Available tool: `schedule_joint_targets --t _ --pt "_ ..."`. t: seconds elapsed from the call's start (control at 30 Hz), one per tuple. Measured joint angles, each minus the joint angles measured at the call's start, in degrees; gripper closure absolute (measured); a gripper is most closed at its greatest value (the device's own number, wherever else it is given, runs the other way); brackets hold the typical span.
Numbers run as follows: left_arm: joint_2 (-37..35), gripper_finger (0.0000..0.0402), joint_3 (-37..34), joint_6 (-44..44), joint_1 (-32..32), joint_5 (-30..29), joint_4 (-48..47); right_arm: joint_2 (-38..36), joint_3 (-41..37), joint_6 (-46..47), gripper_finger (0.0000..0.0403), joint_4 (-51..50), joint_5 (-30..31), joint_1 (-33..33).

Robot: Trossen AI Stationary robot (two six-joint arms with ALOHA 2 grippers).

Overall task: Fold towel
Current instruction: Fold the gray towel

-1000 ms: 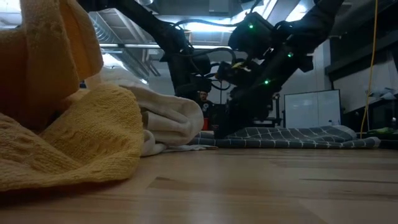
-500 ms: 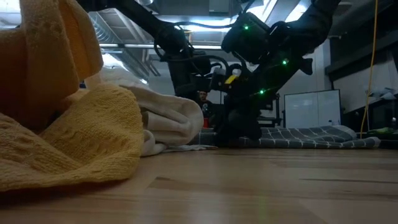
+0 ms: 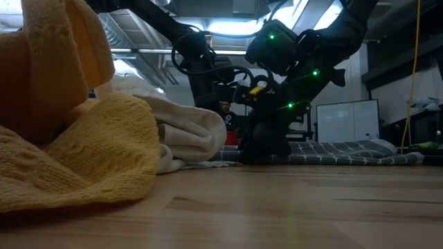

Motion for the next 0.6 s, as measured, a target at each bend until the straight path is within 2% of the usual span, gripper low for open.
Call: schedule_joint_targets --t 0.17,0.47,0.53,0.6 --pt "0.0 0.0249 0.0 0.0 0.0 0.0 -0.1 0.1 0.0 2.6 0.0222 -0.3 -0.2 0.0" --pt "0.0 0.0249 0.0 0.0 0.0 0.0 -0.2 0.1 0.0 4.8 0.0384 -1.1 -1.1 0.1" --pt "0.0 0.0249 0.0 0.0 0.0 0.0 -0.3 0.2 0.0 4.8 0.0393 -1.2 -1.0 0.0" --pt "0.0 0.0249 0.0 0.0 0.0 0.0 -0.2 0.2 0.0 5.5 0.0384 -1.4 -0.5 0.1"
